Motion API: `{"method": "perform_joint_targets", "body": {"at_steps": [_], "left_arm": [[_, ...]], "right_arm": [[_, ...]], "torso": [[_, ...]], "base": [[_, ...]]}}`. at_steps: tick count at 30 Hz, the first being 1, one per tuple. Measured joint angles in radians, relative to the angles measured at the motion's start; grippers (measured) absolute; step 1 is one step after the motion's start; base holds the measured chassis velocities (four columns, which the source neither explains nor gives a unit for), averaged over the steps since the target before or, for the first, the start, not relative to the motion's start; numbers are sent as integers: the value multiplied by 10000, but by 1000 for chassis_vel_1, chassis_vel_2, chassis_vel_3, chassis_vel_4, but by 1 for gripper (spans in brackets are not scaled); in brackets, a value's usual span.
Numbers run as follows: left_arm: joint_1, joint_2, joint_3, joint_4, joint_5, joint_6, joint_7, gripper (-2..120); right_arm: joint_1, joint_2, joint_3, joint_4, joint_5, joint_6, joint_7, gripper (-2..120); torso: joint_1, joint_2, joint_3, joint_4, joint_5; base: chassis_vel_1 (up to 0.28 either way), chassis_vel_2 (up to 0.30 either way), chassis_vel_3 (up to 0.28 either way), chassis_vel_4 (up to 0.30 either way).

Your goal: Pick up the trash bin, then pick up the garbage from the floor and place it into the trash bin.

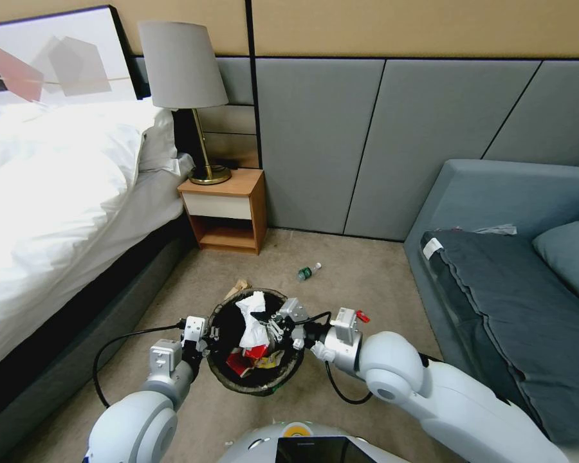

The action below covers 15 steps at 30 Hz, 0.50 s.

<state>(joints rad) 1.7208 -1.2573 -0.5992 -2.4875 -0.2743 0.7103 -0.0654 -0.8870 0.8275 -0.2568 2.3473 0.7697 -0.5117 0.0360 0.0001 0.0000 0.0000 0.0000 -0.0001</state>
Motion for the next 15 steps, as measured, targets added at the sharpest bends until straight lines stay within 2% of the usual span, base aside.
{"method": "perform_joint_targets", "body": {"at_steps": [11, 13, 14, 15], "left_arm": [[81, 14, -30, -123, -21, 4, 0, 1], [94, 15, -34, -124, -22, 5, 2, 1], [94, 15, -34, -124, -22, 5, 2, 1], [95, 16, -36, -124, -27, 6, 4, 1]], "right_arm": [[40, 371, -512, -747, -825, 87, 40, 0], [64, 425, -584, -866, -904, 85, 47, 9], [64, 425, -584, -866, -904, 85, 47, 9], [63, 449, -609, -910, -954, 14, 80, 15]], "torso": [[0, 0, 0, 0, 0], [0, 0, 0, 0, 0], [0, 0, 0, 0, 0], [0, 0, 0, 0, 0]], "base": [[0, 0, 0, 0], [0, 0, 0, 0], [0, 0, 0, 0], [0, 0, 0, 0]]}}
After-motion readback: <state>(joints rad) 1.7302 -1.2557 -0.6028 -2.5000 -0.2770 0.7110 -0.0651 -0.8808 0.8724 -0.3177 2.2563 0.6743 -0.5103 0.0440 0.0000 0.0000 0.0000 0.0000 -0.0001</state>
